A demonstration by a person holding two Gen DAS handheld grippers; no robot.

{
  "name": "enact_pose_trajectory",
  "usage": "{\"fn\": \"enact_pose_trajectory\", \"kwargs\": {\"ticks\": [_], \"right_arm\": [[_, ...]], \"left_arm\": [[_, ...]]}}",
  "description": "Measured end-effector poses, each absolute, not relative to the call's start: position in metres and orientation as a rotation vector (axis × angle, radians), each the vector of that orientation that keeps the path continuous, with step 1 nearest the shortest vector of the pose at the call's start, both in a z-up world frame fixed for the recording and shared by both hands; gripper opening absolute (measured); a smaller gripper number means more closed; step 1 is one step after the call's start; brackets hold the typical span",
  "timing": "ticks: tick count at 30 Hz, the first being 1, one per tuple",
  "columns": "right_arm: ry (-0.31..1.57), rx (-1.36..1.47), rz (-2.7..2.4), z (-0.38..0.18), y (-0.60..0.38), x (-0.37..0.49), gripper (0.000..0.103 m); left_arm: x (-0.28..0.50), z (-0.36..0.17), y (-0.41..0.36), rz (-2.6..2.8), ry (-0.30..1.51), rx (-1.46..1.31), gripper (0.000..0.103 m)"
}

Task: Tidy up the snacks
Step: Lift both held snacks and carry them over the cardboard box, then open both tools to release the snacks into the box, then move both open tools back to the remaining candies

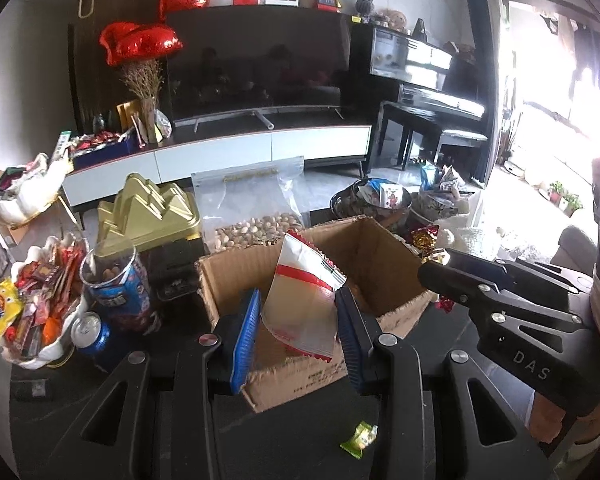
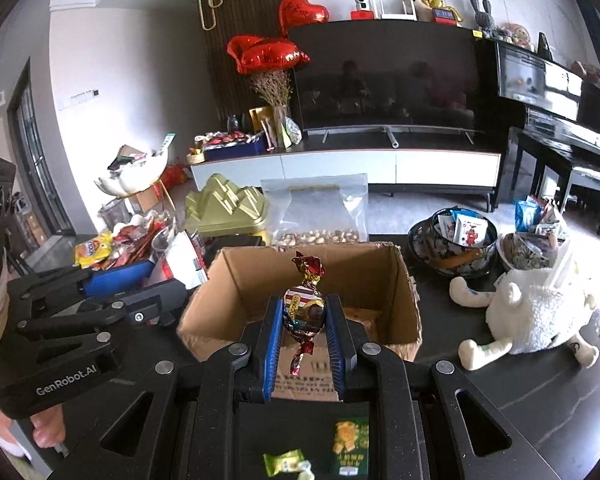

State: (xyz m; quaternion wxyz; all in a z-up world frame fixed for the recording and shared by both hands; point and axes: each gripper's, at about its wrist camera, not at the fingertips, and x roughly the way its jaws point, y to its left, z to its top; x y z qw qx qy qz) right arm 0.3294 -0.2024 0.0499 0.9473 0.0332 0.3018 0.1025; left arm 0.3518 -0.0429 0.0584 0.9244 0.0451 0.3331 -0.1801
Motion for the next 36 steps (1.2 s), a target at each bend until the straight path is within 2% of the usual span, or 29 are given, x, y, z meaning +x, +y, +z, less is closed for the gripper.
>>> {"fn": "enact_pose_trajectory", "kwargs": {"ticks": [3,5,6,7,8,9,12,28,36], "right_arm": [[0.621,0.075,0.203,0.043,-0.204,0.342,0.022],[0.614,0.087,0.188,0.038,-0.205,0.353,0.023],[0.612,0.09,0.181,0.036,-0.206,0.356,0.026],[0.62,0.102,0.168,0.033,-0.208,0.36,0.033],[0.634,0.119,0.145,0.03,-0.21,0.363,0.055],[0.635,0.128,0.124,0.028,-0.213,0.363,0.064],[0.604,0.086,0.042,0.022,-0.215,0.352,0.064],[0.595,0.085,0.054,0.023,-0.204,0.273,0.064],[0.587,0.134,0.04,0.017,-0.204,0.231,0.064]], "left_arm": [[0.369,0.052,-0.044,-0.372,0.704,0.082,0.04],[0.38,0.047,-0.045,-0.382,0.729,0.078,0.048],[0.387,0.043,-0.046,-0.375,0.748,0.08,0.053],[0.39,0.041,-0.045,-0.366,0.753,0.078,0.054],[0.392,0.038,-0.044,-0.36,0.755,0.078,0.055],[0.391,0.037,-0.043,-0.358,0.753,0.079,0.057],[0.378,0.032,-0.04,-0.358,0.735,0.089,0.065],[0.29,0.041,-0.029,-0.356,0.624,0.139,0.073],[0.249,0.032,-0.025,-0.406,0.624,0.126,0.073]]}}
